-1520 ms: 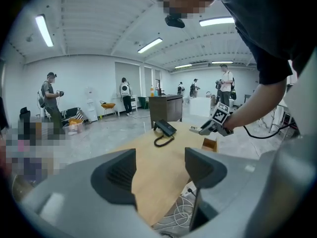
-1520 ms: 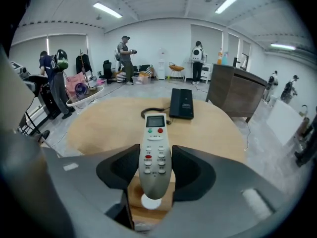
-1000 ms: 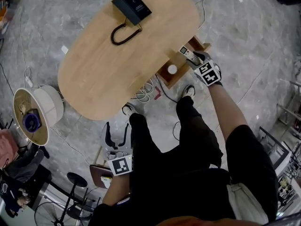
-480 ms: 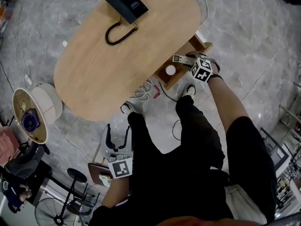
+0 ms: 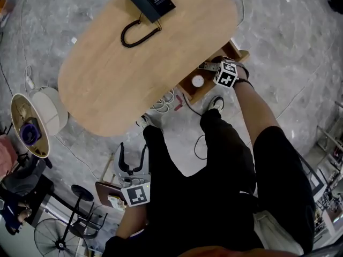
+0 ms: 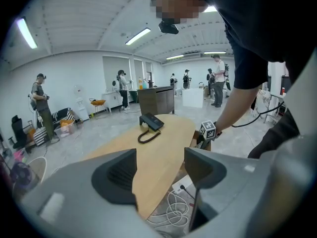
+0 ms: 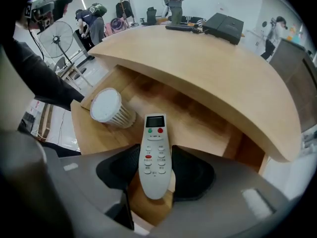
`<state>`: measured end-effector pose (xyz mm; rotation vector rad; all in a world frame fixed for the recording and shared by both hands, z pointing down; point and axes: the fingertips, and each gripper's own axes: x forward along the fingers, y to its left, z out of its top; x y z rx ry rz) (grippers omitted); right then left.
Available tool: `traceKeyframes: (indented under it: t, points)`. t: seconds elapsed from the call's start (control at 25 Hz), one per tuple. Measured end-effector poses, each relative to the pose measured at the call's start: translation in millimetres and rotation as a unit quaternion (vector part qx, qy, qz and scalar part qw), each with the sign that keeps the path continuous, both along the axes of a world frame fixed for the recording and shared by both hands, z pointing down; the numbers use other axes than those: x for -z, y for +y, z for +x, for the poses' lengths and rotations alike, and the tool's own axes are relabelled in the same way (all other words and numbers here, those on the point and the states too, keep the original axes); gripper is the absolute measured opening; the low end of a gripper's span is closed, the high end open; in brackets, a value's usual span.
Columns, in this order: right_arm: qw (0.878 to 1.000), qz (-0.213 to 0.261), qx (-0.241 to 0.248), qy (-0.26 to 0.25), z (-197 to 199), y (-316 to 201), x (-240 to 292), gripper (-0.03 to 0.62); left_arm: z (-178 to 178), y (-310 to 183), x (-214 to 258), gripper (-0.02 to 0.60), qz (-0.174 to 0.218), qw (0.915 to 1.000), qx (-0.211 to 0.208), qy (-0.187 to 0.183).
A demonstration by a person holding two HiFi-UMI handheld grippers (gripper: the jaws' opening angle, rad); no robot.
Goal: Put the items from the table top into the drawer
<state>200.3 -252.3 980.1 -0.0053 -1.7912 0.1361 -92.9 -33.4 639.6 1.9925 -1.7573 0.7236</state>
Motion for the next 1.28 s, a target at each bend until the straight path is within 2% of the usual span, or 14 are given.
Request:
traceKeyframes:
  t: [0.32,0.56,0.76,0.8,0.84,0.88,1.12,1.28]
  points:
    - [1.000,-0.010,-0.006,0.025,-1.1,1.0,-20.7,0.232,-11.8,3.3,-7.4,0.307,-0.005,0.9998,0.019,0.000]
    - [0.998,0.005,0.012,0.055,1.0,1.4,-29.6,0.233,-7.4,4.0,-11.6,0.307,-0.009,0.9999,0.007,0.003]
    - [0.998,0.014,0.011,0.053,0.7,0.7,-29.1,0.236,-10.4,6.3,-13.1,0.307,-0.012,0.9999,0.005,0.002]
    - [0.999,0.016,0.009,0.051,0.4,0.1,-28.4,0.253,-10.4,6.5,-12.5,0.307,-0.011,0.9999,0.004,0.002]
    - [0.999,0.018,0.006,0.049,-0.1,-0.5,-27.6,0.298,-10.2,6.9,-11.8,0.307,-0.011,0.9999,0.003,0.002]
    - [0.999,0.020,0.005,0.047,-0.5,-1.0,-26.7,0.302,-9.9,7.1,-11.3,0.307,-0.010,0.9999,0.002,0.002]
    - [0.998,0.058,0.008,0.036,6.4,-9.6,-6.1,0.302,-8.4,8.4,-11.9,0.307,-0.009,0.9999,-0.009,0.006]
    - [0.996,0.086,-0.021,0.016,16.0,-12.5,25.7,0.304,-11.7,5.5,-5.4,0.307,-0.004,0.9997,-0.022,0.003]
